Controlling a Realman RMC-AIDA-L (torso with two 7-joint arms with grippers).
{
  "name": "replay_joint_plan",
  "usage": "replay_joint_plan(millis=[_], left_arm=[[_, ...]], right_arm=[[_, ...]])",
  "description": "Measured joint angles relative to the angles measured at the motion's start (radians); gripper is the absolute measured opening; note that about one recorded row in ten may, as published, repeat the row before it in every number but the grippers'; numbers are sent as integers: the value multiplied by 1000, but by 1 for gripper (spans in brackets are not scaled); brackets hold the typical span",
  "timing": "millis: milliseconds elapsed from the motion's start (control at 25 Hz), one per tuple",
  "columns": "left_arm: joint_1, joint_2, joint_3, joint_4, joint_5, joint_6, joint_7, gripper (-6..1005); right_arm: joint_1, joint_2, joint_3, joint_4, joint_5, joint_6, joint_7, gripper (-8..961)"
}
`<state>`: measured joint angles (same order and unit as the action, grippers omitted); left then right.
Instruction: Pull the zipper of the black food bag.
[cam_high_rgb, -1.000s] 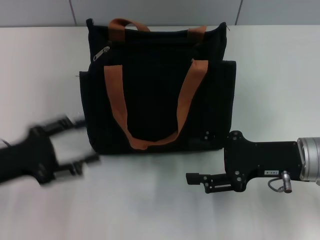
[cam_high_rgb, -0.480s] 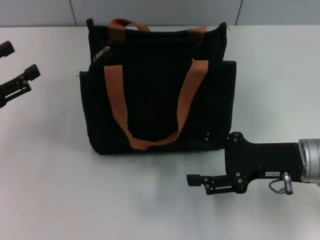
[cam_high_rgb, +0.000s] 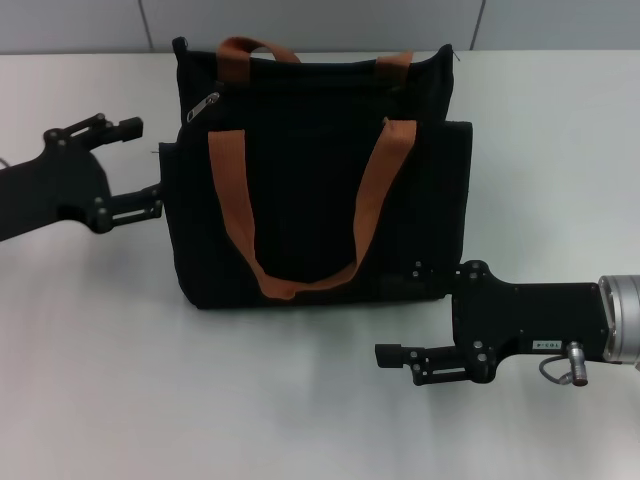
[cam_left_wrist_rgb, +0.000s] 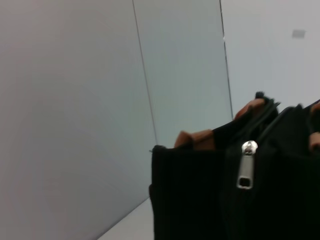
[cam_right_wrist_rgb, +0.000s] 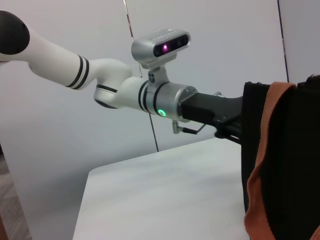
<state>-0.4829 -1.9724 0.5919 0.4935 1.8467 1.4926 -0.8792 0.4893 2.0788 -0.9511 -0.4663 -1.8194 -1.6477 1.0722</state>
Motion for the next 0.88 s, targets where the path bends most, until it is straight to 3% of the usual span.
replay_joint_plan(millis=[200,480,720,880], left_arm=[[-26,-15,-2,1,-7,-80,44,784],[-38,-22,-19,8,-15,-79,66,778],[-23,-40,-30,2,-77,-67,94,601],[-17,-44,-29,1,-96,-57,95,405]], right_arm=[[0,0,0,0,0,0,0,785],[0,1,0,0,0,0,0,784],[0,1,0,0,0,0,0,783],[0,1,0,0,0,0,0,782]])
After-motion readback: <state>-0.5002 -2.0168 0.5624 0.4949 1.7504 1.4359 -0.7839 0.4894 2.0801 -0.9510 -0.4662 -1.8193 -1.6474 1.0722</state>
